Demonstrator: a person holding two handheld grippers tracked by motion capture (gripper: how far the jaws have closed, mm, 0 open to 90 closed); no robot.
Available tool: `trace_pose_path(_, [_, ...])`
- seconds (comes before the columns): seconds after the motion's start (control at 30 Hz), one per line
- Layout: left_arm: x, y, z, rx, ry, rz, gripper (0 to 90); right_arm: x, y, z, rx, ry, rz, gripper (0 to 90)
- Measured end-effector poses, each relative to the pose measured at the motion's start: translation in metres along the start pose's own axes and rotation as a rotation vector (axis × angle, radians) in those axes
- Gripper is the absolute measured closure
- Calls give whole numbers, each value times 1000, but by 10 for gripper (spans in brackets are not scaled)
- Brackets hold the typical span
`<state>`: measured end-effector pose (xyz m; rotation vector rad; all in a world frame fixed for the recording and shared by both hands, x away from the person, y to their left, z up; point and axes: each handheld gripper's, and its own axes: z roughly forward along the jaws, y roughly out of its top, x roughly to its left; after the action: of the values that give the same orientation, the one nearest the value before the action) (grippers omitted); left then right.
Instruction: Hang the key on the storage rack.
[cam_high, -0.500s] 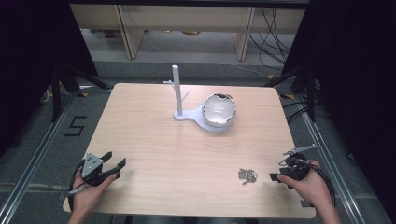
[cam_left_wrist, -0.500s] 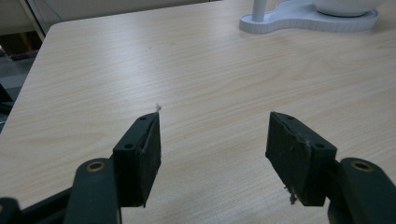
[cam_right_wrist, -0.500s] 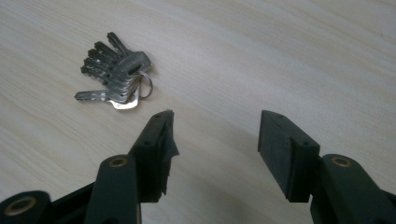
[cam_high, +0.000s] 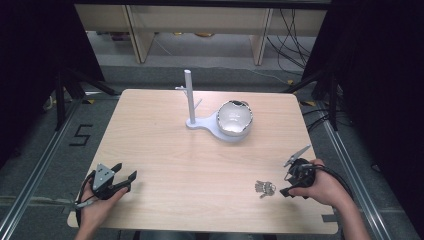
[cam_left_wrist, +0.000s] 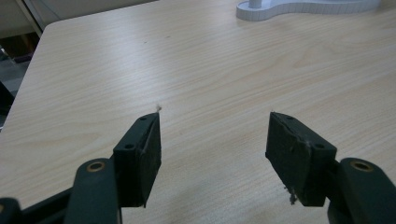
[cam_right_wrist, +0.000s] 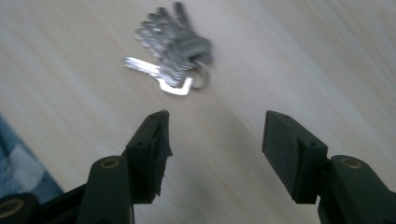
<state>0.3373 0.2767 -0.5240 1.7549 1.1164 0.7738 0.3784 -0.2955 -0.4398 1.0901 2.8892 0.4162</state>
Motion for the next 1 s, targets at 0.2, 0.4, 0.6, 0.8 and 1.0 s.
trace_pose_path(0.2, [0,0,0,-3,-2,-2,354,10,39,11,77,17,-147,351])
trace_pose_path(0.4, [1,-1,1,-17,-8,-8,354,10,56,30,188,9,-198,347])
trace_pose_path(0.6, [0,0,1,-6,-7,-2,355,13,59,41,232,20,-263,309])
trace_pose_path(0.8, [1,0,0,3,-8,1,355,17,64,55,260,8,-341,293])
trace_pose_path(1.0, [1,0,0,-1,-12,-8,355,25,69,60,287,-20,-394,307])
